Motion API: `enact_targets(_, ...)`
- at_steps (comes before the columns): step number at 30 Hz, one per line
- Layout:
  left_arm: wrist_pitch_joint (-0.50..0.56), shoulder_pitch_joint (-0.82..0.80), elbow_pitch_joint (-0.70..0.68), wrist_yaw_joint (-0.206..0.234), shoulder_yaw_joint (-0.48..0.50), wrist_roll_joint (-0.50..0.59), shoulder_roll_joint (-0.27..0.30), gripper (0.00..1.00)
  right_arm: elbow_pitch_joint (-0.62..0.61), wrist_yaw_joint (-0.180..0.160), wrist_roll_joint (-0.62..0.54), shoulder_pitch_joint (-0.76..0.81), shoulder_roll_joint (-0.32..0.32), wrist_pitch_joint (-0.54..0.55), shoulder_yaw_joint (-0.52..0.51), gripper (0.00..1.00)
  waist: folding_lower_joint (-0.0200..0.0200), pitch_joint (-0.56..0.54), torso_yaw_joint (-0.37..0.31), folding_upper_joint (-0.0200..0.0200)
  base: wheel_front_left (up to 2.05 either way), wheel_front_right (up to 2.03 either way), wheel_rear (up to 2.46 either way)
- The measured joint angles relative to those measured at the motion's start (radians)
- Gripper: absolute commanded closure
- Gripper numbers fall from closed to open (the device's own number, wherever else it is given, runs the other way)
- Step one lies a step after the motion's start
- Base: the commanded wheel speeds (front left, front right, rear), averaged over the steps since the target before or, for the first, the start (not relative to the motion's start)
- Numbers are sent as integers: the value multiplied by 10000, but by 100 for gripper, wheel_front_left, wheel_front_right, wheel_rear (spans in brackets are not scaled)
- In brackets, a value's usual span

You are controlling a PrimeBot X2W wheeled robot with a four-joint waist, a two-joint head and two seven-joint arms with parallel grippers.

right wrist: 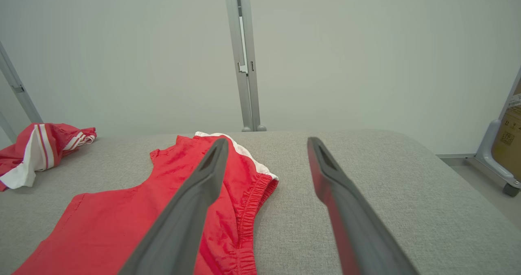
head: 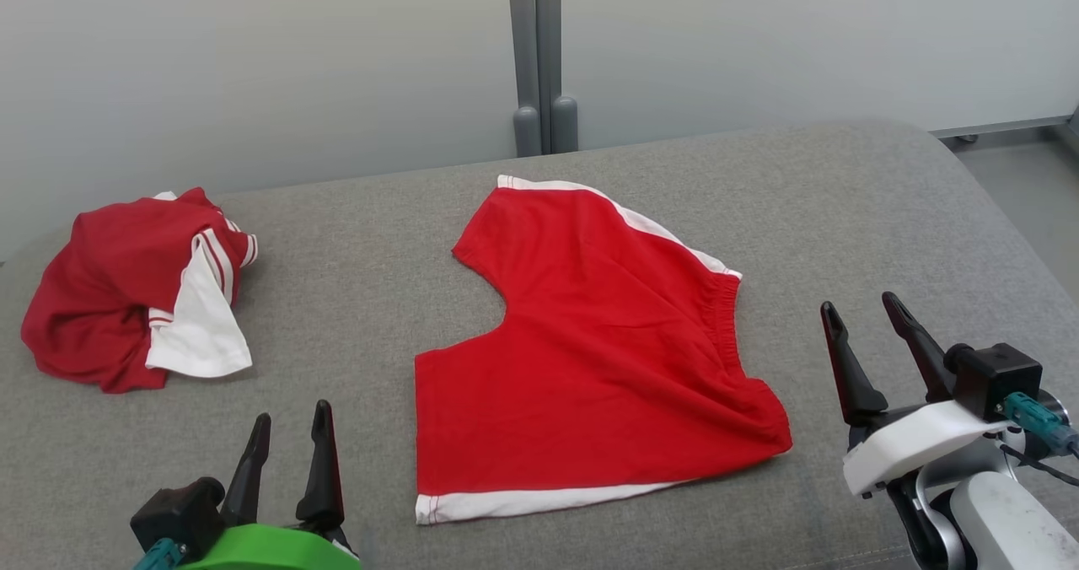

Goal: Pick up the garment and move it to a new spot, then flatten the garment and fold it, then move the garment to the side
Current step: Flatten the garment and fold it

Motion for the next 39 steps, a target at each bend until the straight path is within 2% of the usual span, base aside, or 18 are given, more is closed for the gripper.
enact_targets(6,0,129,-150,2,92,385,2,0,-102,-75,-86,7,29,0,-4,0,0,74,73,0,0,0,0)
enact_targets(22,0,393,-401,17,148,453,-52,0,-171,-82,-165,81,88,0,-56,0,0,258,125,0,0,0,0)
enact_targets(30,19,532,-167,10,-274,453,-59,0,113,-50,-165,351,-13,4,98,0,0,495,112,0,0,0,0)
enact_targets(34,261,533,81,-61,-608,491,-54,0,290,94,-198,408,-88,77,272,0,0,636,91,0,0,0,0)
enact_targets(35,514,533,307,-236,-840,535,-50,0,372,242,-311,417,-130,100,393,0,0,738,68,0,0,0,0)
enact_targets(39,863,531,637,-435,-1137,541,-31,0,523,500,-424,420,-276,244,686,0,0,914,21,0,0,0,0)
